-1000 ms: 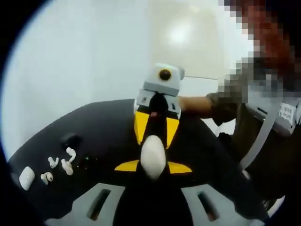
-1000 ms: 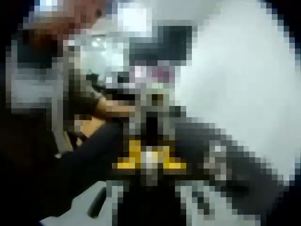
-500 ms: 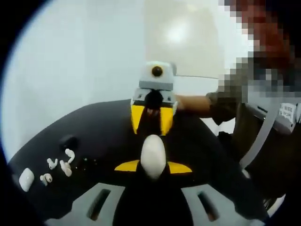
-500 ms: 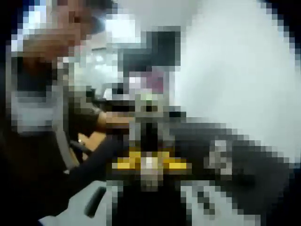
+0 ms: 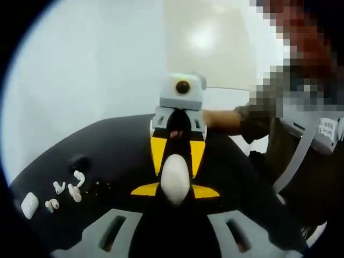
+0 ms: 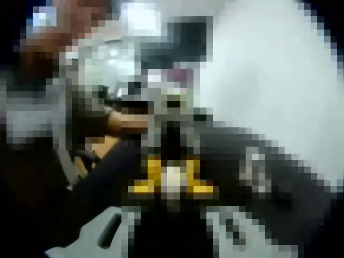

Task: Pick up three earphones and place each one into its charging case using tactile feedback, ensure that each earphone is properly inserted and securely positioned inside the case.

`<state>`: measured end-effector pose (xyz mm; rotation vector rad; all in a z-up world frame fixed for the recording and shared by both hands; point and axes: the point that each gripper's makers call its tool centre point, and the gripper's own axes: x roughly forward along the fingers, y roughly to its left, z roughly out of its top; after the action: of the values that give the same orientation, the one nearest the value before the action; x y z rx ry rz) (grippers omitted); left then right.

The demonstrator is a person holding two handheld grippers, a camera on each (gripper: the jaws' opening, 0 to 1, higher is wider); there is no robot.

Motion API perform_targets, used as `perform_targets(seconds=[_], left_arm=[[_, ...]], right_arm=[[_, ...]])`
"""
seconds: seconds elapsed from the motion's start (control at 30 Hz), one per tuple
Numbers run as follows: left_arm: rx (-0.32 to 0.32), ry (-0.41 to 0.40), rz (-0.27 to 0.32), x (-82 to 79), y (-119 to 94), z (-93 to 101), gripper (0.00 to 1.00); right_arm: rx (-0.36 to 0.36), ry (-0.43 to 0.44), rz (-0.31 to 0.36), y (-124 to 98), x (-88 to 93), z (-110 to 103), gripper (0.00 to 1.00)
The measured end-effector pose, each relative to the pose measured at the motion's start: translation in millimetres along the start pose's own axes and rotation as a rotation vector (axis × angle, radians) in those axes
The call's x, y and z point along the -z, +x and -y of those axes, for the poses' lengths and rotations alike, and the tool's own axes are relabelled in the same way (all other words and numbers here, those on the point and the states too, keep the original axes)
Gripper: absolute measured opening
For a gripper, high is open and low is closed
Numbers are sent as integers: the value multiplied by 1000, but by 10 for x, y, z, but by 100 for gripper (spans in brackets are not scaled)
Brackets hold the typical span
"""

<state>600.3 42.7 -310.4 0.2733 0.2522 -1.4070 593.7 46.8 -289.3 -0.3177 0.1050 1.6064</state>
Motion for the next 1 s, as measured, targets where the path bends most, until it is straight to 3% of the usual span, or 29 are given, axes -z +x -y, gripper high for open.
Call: perform_targets(seconds=[0.17, 0.27, 0.33, 0.47, 0.83, 1.0], left_arm=[[2, 29, -11, 8, -14, 15, 18], [5, 59, -22, 21, -2, 42, 18], [5, 53, -22, 22, -4, 31, 18], [-2, 74, -24, 33, -7, 26, 18], [-9, 59, -25, 46, -18, -2, 18], [-2, 60, -32, 63, -12, 4, 18]], right_arm=[[-32, 167, 11, 16, -4, 22, 21], [-70, 331, 26, 10, -21, 27, 20], [-76, 339, 35, 17, -14, 40, 20], [-112, 500, 74, 24, -26, 79, 21], [-71, 311, 90, 50, -77, 59, 21], [-46, 303, 138, 4, -147, 140, 21]])
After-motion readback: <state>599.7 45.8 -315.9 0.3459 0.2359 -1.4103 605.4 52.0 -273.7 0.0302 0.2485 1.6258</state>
